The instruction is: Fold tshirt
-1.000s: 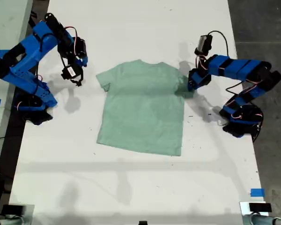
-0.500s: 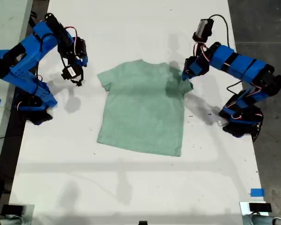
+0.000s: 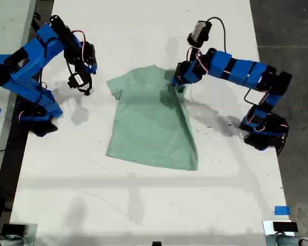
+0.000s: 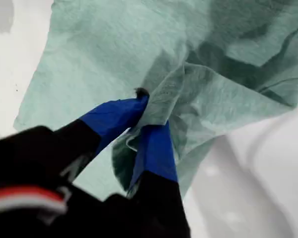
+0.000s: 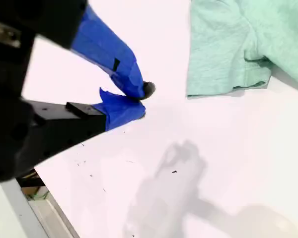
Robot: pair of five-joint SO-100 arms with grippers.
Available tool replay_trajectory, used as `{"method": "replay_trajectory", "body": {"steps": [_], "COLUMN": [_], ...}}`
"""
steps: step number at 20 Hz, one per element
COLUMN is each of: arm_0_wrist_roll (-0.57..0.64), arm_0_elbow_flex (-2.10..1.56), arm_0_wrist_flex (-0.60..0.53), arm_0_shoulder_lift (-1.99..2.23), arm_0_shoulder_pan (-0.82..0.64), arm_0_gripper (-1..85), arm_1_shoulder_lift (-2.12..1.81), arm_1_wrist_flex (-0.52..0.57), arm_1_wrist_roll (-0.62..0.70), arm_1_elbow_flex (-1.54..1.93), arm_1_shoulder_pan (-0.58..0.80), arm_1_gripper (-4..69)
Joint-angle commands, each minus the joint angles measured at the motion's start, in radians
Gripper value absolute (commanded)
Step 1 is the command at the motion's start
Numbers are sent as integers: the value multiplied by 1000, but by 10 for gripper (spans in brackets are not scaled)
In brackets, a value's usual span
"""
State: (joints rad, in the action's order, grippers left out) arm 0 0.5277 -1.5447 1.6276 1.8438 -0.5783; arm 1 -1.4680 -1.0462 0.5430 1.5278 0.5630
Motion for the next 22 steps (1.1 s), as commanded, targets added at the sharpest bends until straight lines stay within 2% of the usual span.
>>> {"method": "replay_trajectory", "body": {"steps": [1, 2, 3, 4, 5, 8, 10, 16, 20, 21, 22], "arm_0_wrist_roll": [-14, -14, -14, -14, -14, -14, -14, -14, -17, -14, -5], "arm_0_elbow_flex": [55, 55, 55, 55, 54, 52, 52, 51, 54, 64, 94], "arm_0_wrist_flex": [2, 3, 5, 5, 6, 5, 5, 5, -2, -2, 11], "arm_0_shoulder_lift": [3, 3, 5, 5, 5, 5, 5, 0, -6, -15, -38], "arm_0_shoulder_pan": [20, 20, 20, 20, 18, 15, 15, 17, 17, 20, 26], "arm_0_gripper": [0, 0, 0, 0, 0, 0, 0, 1, 2, 32, 109], "arm_1_shoulder_lift": [89, 135, 183, 229, 249, 167, 40, -308, -514, -557, -594], "arm_1_wrist_flex": [144, 186, 219, 215, 179, 92, 34, -291, -331, -331, -331], "arm_1_wrist_roll": [-34, -43, -38, -25, -25, -18, 9, 63, 51, 43, 35], "arm_1_elbow_flex": [-100, -98, -100, -135, -175, -212, -209, -147, 60, 98, 133], "arm_1_shoulder_pan": [-40, -41, -46, -57, -69, -84, -84, -43, -28, -28, -28], "arm_1_gripper": [-14, -12, 52, 276, 373, 374, 343, 267, 232, 232, 231]}}
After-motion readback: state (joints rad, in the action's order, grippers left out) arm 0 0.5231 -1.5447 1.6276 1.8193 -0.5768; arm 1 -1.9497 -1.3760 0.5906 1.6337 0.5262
